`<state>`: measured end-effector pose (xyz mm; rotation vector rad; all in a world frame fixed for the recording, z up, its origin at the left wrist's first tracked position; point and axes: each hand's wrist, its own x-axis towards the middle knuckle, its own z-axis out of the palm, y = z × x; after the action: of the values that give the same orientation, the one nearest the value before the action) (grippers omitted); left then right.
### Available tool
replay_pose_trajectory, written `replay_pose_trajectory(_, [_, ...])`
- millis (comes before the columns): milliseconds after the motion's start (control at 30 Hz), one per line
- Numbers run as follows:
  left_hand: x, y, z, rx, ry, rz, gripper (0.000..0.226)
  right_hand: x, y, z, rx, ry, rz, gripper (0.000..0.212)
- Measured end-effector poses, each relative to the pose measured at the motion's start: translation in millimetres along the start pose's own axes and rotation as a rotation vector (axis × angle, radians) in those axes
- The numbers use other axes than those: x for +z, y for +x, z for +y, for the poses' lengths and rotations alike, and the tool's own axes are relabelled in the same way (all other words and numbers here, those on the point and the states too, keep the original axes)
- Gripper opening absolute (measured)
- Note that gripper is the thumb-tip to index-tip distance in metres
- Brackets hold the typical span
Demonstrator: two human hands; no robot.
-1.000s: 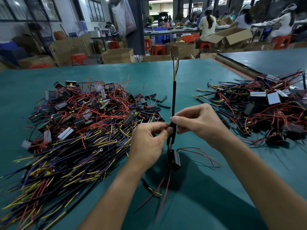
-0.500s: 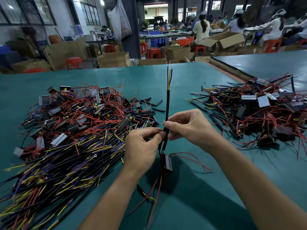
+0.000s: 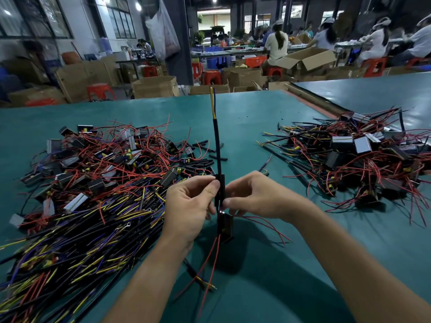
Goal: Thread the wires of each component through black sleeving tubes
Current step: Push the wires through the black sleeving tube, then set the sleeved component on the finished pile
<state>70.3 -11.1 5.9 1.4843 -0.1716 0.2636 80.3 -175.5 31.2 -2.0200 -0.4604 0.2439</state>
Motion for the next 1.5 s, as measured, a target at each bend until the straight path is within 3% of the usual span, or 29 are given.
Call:
replay_pose_trajectory(100, [-0.6,0.9,0.6,-0.010,0.021,-0.007,0.022,2.0,-0.6,1.2,-0.016,-0.035,-0.069,0.011])
replay_pose_trajectory(267, [-1.5,1.0,3.4,-0.030,0.020,-0.024,0.005,0.5,-4.3,1.5,-0.011,0.070,-0.080,0.015])
replay_pose_trajectory(367, [-2.9,1.0,6.2,-0.053,-0.003,-0.030,0.002,-2.0,-2.8,-2.5,-0.026,0.094,0.018,0.017])
replay_pose_trajectory(500, [-2.9,0.3,7.8,-0.088,0.009,-0.020,0.005,-10.6,-2.8,-12.8,0.002,0.389,0.169,0.022])
replay_pose_trajectory(567, [-2.3,0.9,6.5,-0.101,0.049,-0.009,0.004,-22.9,-3.3,-16.9,-0.002,0.426,0.306,0.020])
replay_pose_trajectory(667, [-1.4,1.7,3.2,-0.099,0.128,0.000,0.004,-52.6,-1.6,-16.3,0.099,0.145,0.570,0.019])
replay_pose_trajectory(767, [-0.2,0.8,1.2,-0.074,0.239,-0.010,0.019,-90.1,0.5,-6.7,0.289,-0.517,0.737,0.009])
replay_pose_trajectory(833, [-0.1,-0.9,1.3,-0.067,0.308,-0.019,0.035,-105.6,-1.4,0.1,0.424,-0.745,0.805,0.007])
replay_pose_trajectory(933, [-2.3,-3.4,2.3,-0.036,0.436,-0.019,0.040,-108.4,-1.3,11.3,0.671,-0.768,0.762,0.027])
replay_pose_trajectory(1000, [-3.6,-3.5,2.0,-0.020,0.514,-0.006,0.037,-98.1,-0.9,18.9,0.726,-0.785,0.740,0.045])
replay_pose_trajectory(1133, [-6.2,-0.9,-3.0,-0.024,0.700,0.040,0.038,-60.8,10.3,10.3,0.471,-0.915,0.692,0.048])
replay_pose_trajectory(1267, [-11.0,0.2,-9.1,-0.082,0.818,0.056,0.043,-12.8,34.5,-6.0,0.275,-0.866,0.288,0.050])
replay_pose_trajectory(1333, [-14.2,0.6,-11.0,-0.114,0.864,0.058,0.041,6.9,44.1,-12.4,0.192,-0.804,0.180,0.046])
replay_pose_trajectory(1500, [-20.7,1.5,-10.3,-0.108,0.893,0.076,0.034,40.5,59.2,-21.0,0.048,-0.584,0.224,0.046])
